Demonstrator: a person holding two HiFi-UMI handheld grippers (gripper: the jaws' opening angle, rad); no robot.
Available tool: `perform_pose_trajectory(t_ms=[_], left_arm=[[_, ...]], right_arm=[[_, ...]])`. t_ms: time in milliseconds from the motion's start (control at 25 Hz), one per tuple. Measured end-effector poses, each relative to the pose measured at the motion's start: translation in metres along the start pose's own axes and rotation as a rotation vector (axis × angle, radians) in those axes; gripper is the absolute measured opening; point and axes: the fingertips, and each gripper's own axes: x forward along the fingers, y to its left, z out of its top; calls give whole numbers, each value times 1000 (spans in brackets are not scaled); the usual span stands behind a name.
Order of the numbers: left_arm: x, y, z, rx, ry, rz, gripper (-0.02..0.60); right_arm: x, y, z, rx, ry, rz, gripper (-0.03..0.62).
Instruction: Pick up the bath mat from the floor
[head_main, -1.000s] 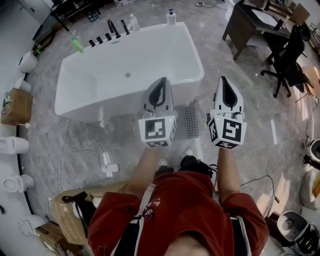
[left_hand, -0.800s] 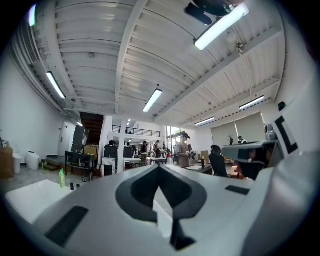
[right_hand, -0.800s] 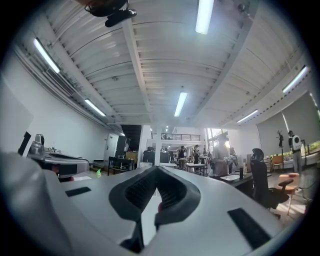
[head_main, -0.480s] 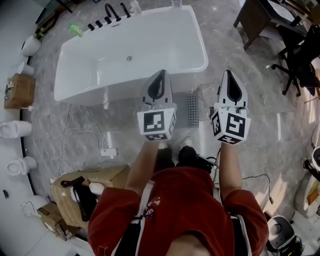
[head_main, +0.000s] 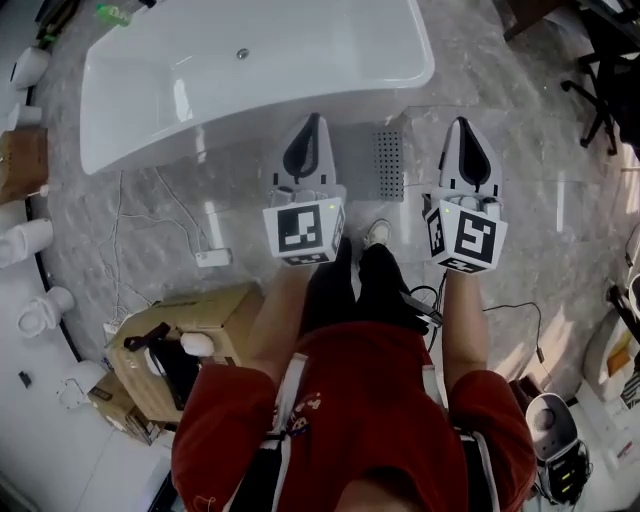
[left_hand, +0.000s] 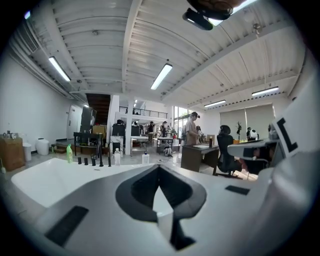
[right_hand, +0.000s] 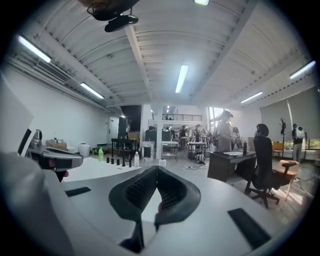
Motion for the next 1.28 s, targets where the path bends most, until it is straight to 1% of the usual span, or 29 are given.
perform_pose_trajectory(t_ms=[240,360,520,600,720,800,920,1080,1280], left_arm=[[8,28,-88,-18,101,30,14],[17,37,-131,-12,148,23,14],[25,46,-189,-29,174,44,14],[25,47,-223,-32,187,48,15],[24,46,-277,-17,197,50,15],[23,43,-314,-9,204,46,15],[20,36,-364,-20,230,23,15],[14,33,-418,-17,264,16,15],[22,40,-468,2,269,31,15]], right_arm=[[14,25,-81,12,59,12,12],[21,39,-125,16,87,28,12],[30,55,-192,2,144,59,12],[31,58,-230,14,179,62,12],[31,59,-291,41,227,54,12],[29,58,-333,50,262,52,12],[24,58,-386,44,297,49,12],[20,63,-437,33,304,63,12],[23,75,-484,35,308,99,12]])
